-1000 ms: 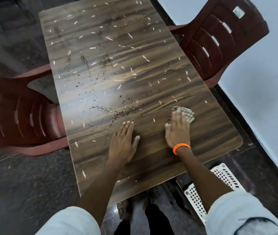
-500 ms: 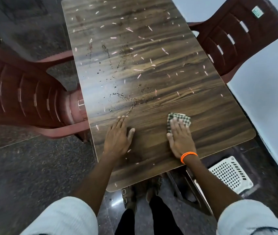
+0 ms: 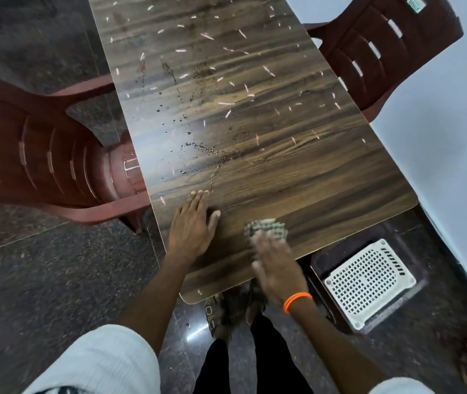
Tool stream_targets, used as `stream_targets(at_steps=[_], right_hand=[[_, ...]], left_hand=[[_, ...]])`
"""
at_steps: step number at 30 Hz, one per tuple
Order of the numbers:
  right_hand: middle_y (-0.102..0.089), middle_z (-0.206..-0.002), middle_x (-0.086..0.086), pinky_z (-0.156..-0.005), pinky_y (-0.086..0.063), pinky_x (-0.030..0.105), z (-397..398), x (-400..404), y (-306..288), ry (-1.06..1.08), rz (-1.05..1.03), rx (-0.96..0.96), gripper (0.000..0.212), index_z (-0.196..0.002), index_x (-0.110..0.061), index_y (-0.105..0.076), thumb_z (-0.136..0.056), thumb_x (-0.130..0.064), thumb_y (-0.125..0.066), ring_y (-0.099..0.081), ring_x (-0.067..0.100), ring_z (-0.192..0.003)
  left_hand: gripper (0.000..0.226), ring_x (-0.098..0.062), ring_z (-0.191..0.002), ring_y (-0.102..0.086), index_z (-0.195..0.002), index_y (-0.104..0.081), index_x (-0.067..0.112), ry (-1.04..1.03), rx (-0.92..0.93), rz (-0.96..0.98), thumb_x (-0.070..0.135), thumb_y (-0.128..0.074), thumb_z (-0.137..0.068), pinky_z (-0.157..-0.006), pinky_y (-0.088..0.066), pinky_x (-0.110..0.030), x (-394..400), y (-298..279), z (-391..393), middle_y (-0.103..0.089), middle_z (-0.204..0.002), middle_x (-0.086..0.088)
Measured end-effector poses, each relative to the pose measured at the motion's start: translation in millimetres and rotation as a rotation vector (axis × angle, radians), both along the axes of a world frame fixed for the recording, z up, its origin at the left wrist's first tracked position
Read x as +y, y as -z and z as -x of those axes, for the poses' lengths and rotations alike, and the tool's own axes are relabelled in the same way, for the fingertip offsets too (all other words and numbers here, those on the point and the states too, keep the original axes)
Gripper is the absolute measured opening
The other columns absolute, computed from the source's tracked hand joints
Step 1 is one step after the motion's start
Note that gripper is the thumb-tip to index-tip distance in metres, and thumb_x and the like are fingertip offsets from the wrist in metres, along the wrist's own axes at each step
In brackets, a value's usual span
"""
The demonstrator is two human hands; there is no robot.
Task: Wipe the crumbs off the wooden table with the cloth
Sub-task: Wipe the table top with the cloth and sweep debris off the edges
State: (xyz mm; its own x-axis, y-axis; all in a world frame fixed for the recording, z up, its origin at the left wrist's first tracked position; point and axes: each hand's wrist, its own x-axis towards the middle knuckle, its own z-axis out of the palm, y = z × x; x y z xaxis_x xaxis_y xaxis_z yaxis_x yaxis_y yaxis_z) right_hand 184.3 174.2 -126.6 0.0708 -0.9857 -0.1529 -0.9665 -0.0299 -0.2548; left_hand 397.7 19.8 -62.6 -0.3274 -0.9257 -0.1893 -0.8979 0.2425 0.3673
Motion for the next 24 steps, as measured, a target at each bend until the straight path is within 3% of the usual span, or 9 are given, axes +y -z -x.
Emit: stream_targets(at_steps=[4, 7, 9, 12, 15, 17, 21, 22, 24], right_hand=[[-0.016, -0.169, 0.003, -0.126, -0.014, 0.048, 57.6, -8.7, -7.6, 0.398, -0.033, 0.055, 0.066, -0.16, -0.014, -0.018, -0.101, -0.041, -0.027, -0.01, 0.022, -0.157], [-0.014, -0.169, 0.006, -0.126, -0.012, 0.049, 22.1, -9.8, -6.7, 0.505, -0.02, 0.037, 0.066, -0.16, -0.012, -0.017, -0.102, -0.04, -0.028, -0.008, 0.026, -0.157], [-0.014, -0.168, 0.008, -0.126, -0.013, 0.05, -21.7, -1.1, -3.4, 0.406, -0.009, -0.005, 0.067, -0.16, -0.011, -0.017, -0.101, -0.037, -0.036, -0.007, 0.026, -0.157], [-0.009, -0.17, 0.003, -0.125, -0.012, 0.048, -91.5, 18.8, 4.7, 0.059, 0.004, -0.081, 0.07, -0.161, -0.016, -0.014, -0.101, -0.039, -0.041, -0.006, 0.024, -0.157], [-0.005, -0.17, -0.002, -0.123, -0.015, 0.044, -114.0, 18.4, 9.6, -0.321, 0.011, -0.069, 0.067, -0.162, -0.019, -0.012, -0.104, -0.044, -0.035, -0.005, 0.02, -0.157], [-0.009, -0.17, -0.005, -0.125, -0.016, 0.042, -96.2, -1.6, 9.1, -0.417, 0.017, -0.028, 0.065, -0.161, -0.023, -0.014, -0.104, -0.044, -0.036, -0.006, 0.016, -0.157], [-0.008, -0.169, -0.007, -0.126, -0.014, 0.044, -77.1, -42.5, 1.4, -0.048, -0.03, -0.019, 0.064, -0.161, -0.023, -0.015, -0.103, -0.041, -0.033, -0.006, 0.016, -0.157], [-0.006, -0.169, -0.005, -0.127, -0.01, 0.044, -85.0, -47.0, 0.3, 0.042, -0.039, -0.021, 0.064, -0.161, -0.021, -0.013, -0.103, -0.041, -0.031, -0.004, 0.017, -0.157], [-0.004, -0.17, -0.001, -0.127, -0.008, 0.045, -106.3, -40.8, 2.0, 0.053, -0.03, -0.013, 0.066, -0.162, -0.019, -0.01, -0.103, -0.04, -0.031, 0.0, 0.02, -0.157]], left_hand=[[0.063, -0.021, -0.151, -0.025, -0.155, -0.03, 0.017, 0.009, -0.017, 0.001, 0.053, -0.03, -0.103, -0.119, -0.027, -0.044, 13.4, 4.7, -6.4, -0.033, -0.161, -0.004], [0.061, -0.019, -0.151, -0.026, -0.154, -0.032, 0.018, 0.007, -0.041, 0.001, 0.051, -0.032, -0.103, -0.116, -0.029, -0.042, 25.8, 10.0, -11.3, -0.036, -0.16, -0.003], [0.058, -0.018, -0.149, -0.03, -0.152, -0.036, 0.018, 0.008, -0.029, 0.018, 0.046, -0.039, -0.102, -0.115, -0.029, -0.039, 32.3, 12.8, -16.1, -0.04, -0.158, -0.003], [0.054, -0.019, -0.145, -0.037, -0.147, -0.046, 0.017, -0.07, 0.034, 0.064, 0.037, -0.05, -0.098, -0.114, -0.032, -0.039, 37.7, 12.5, -29.2, -0.047, -0.153, -0.003], [0.051, -0.025, -0.14, -0.043, -0.144, -0.049, 0.013, -0.307, 0.083, 0.076, 0.031, -0.054, -0.096, -0.111, -0.036, -0.044, 40.9, 13.0, -53.7, -0.051, -0.149, -0.007], [0.047, -0.03, -0.133, -0.049, -0.14, -0.053, 0.008, -0.508, 0.173, 0.001, 0.027, -0.055, -0.097, -0.109, -0.039, -0.043, 41.7, 19.0, -71.3, -0.055, -0.142, -0.012], [0.028, -0.029, -0.113, -0.065, -0.118, -0.073, 0.014, -0.776, 0.371, -0.347, 0.026, -0.058, -0.097, -0.084, -0.043, -0.027, 38.9, 32.8, -92.0, -0.073, -0.118, -0.01], [0.026, -0.027, -0.111, -0.067, -0.116, -0.075, 0.015, -0.818, 0.415, -0.406, 0.025, -0.06, -0.096, -0.085, -0.044, -0.024, 37.8, 35.2, -93.5, -0.074, -0.115, -0.009], [0.026, -0.027, -0.111, -0.068, -0.116, -0.075, 0.011, -0.914, 0.505, -0.484, 0.019, -0.066, -0.093, -0.098, -0.051, -0.032, 34.8, 41.2, -94.8, -0.074, -0.116, -0.01]])
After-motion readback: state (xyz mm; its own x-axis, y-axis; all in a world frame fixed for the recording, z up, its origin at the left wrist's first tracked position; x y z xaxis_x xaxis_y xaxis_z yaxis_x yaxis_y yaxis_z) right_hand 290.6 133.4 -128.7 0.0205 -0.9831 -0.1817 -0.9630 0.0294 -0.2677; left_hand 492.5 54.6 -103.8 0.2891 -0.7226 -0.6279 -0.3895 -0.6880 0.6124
